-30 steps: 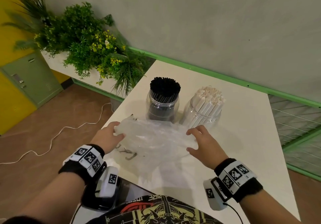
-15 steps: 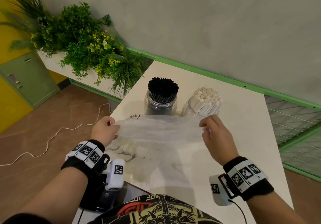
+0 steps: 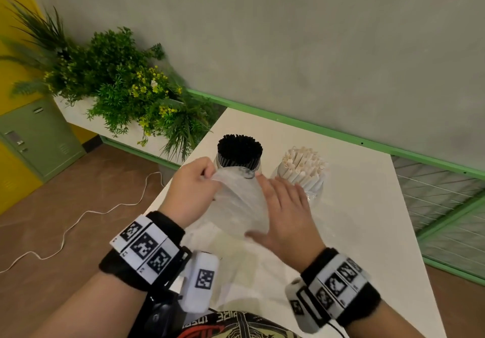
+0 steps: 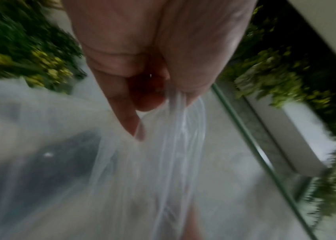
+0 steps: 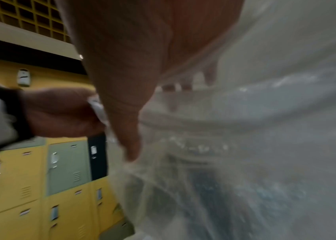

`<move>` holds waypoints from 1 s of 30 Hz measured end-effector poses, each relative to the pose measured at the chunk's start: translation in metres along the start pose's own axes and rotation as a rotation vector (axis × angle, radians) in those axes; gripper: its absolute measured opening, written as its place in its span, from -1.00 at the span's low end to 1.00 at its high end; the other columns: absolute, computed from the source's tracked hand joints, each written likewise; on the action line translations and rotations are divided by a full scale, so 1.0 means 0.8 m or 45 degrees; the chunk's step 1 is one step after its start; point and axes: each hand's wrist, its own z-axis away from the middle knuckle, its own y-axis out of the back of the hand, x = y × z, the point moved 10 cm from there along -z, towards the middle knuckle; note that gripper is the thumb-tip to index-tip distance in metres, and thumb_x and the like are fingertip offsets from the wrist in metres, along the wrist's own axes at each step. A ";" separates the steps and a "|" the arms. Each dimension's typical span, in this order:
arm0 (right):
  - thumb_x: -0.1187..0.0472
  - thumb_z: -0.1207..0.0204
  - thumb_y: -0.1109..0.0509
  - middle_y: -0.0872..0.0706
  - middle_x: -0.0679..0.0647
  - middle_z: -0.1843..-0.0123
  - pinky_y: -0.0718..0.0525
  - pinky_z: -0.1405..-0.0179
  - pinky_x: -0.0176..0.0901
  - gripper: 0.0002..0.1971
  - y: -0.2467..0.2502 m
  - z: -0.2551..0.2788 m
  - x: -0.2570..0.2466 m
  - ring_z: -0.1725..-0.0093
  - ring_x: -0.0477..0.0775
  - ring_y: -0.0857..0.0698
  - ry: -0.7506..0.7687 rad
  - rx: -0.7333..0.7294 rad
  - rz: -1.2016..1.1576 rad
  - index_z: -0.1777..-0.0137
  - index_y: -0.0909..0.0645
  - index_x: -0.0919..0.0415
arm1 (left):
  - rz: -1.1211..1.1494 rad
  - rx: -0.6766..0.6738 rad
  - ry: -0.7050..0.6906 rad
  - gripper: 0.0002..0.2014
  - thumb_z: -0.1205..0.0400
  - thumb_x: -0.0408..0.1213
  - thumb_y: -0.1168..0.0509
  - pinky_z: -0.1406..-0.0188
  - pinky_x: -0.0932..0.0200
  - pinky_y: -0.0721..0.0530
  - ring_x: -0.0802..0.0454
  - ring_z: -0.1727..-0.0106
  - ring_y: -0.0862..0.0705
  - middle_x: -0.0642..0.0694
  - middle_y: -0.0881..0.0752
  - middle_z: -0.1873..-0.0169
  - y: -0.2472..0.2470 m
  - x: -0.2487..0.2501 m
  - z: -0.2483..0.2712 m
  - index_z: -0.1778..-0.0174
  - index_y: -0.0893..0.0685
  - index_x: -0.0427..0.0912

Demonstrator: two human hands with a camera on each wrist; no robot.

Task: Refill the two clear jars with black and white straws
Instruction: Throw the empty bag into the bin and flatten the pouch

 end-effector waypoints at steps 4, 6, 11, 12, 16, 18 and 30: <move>0.22 -0.57 -0.37 -0.70 0.05 -0.12 -0.60 -0.13 0.00 -0.67 0.017 -0.022 0.059 -0.15 0.15 -0.66 -0.250 0.072 -0.564 -0.33 -0.55 0.13 | 0.273 -0.071 -0.241 -0.65 -0.47 -0.30 -0.49 0.08 0.26 -0.62 0.18 0.10 -0.64 -0.03 -0.58 0.08 0.003 0.048 0.011 0.00 -0.45 -0.01; 0.16 -0.67 -0.29 -0.76 -0.08 -0.08 -0.64 -0.21 -0.12 -0.82 0.026 -0.023 0.082 -0.15 -0.05 -0.71 -0.416 0.087 -1.051 -0.19 -0.66 0.05 | 0.104 0.023 -0.376 -0.43 -0.37 -0.03 -0.50 -0.19 0.20 -0.59 0.18 -0.27 -0.56 0.09 -0.51 -0.19 0.017 0.052 0.023 -0.23 -0.38 0.13; 0.03 -0.59 -0.23 -0.73 0.31 -0.22 -0.56 -0.35 0.28 -0.73 0.038 -0.026 0.052 -0.28 0.28 -0.68 -0.501 -0.019 -2.024 0.00 -0.75 0.09 | -0.421 -0.119 -0.461 0.15 -0.14 0.38 -0.47 -0.53 0.10 -0.07 0.22 -0.64 0.14 0.33 0.20 -0.57 -0.034 0.027 0.038 -0.57 0.07 0.37; 0.03 -0.57 -0.23 -0.70 0.37 -0.24 -0.57 -0.34 0.27 -0.72 0.039 -0.027 0.042 -0.30 0.31 -0.66 -0.485 -0.049 -2.115 0.02 -0.75 0.11 | -0.346 -0.121 -0.404 0.23 -0.12 0.37 -0.49 -0.52 0.15 -0.07 0.29 -0.63 0.16 0.33 0.24 -0.58 -0.037 0.020 0.032 -0.59 0.15 0.34; 0.07 -0.57 -0.23 -0.72 0.36 -0.21 -0.67 -0.17 0.07 -0.75 0.040 -0.029 0.021 -0.29 0.29 -0.68 -0.397 -0.150 -2.172 -0.01 -0.74 0.09 | 0.266 -0.071 -0.041 0.18 -0.18 0.29 -0.51 -0.44 0.18 -0.33 0.23 -0.53 -0.28 0.19 -0.26 -0.52 -0.022 -0.020 0.001 -0.59 0.14 0.33; 0.15 -0.55 -0.38 -0.76 0.19 -0.20 -0.68 -0.21 0.03 -0.83 0.039 -0.027 0.026 -0.26 0.16 -0.71 -0.340 -0.173 -1.980 -0.06 -0.73 -0.08 | 0.309 -0.075 0.036 0.00 -0.26 0.26 -0.51 -0.46 -0.02 -0.45 0.17 -0.41 -0.52 0.16 -0.52 -0.41 -0.019 -0.038 -0.007 -0.58 -0.16 0.22; 0.35 -0.60 -0.37 -0.72 0.17 0.14 -0.74 0.17 -0.14 -0.92 0.001 0.012 0.142 0.18 0.10 -0.69 -0.690 0.126 -1.523 -0.06 -0.60 0.29 | 0.258 0.251 0.142 -0.60 -0.57 0.09 -0.31 -0.24 -0.09 -0.60 0.06 -0.12 -0.68 0.06 -0.74 -0.04 0.060 -0.085 -0.006 -0.23 -0.61 -0.05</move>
